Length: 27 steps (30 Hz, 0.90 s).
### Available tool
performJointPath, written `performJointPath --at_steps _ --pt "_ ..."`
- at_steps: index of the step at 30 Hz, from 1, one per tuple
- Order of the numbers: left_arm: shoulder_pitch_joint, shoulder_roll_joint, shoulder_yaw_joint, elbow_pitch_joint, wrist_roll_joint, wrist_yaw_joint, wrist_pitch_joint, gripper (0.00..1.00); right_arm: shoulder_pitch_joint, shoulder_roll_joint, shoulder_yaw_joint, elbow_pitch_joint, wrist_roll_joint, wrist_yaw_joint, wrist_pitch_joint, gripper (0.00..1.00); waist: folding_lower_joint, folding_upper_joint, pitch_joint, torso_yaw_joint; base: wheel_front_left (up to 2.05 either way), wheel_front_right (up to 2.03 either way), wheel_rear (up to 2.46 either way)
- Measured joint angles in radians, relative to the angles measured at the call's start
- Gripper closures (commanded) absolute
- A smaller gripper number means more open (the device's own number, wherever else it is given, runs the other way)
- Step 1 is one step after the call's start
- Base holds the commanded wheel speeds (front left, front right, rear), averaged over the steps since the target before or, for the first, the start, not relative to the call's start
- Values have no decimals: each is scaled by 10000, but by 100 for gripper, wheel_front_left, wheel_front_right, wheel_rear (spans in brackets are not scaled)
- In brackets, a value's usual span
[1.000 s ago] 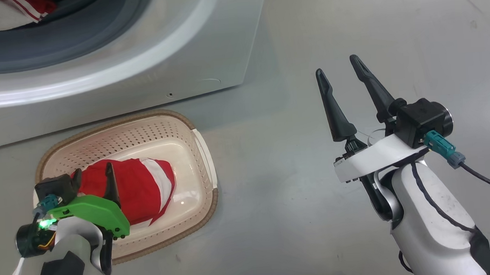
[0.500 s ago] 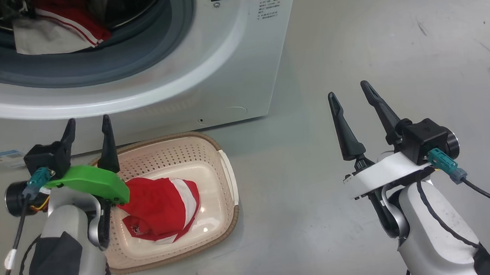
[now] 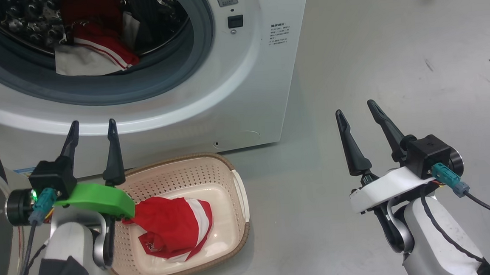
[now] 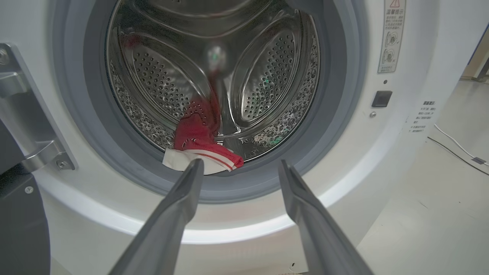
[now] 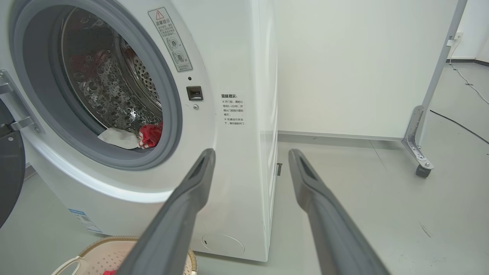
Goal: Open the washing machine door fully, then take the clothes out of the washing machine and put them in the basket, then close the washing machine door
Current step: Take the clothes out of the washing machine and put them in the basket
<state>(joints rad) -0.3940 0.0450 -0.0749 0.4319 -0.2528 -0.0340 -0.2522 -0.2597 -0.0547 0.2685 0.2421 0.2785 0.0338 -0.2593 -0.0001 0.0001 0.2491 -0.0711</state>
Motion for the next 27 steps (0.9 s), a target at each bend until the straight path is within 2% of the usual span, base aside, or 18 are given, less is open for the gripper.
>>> performJointPath --at_steps 27 --pt "3188 2 -393 -1331 199 617 15 0 1344 27 -196 192 -171 90 0 0 0 0 -1445 366 0 0 0"
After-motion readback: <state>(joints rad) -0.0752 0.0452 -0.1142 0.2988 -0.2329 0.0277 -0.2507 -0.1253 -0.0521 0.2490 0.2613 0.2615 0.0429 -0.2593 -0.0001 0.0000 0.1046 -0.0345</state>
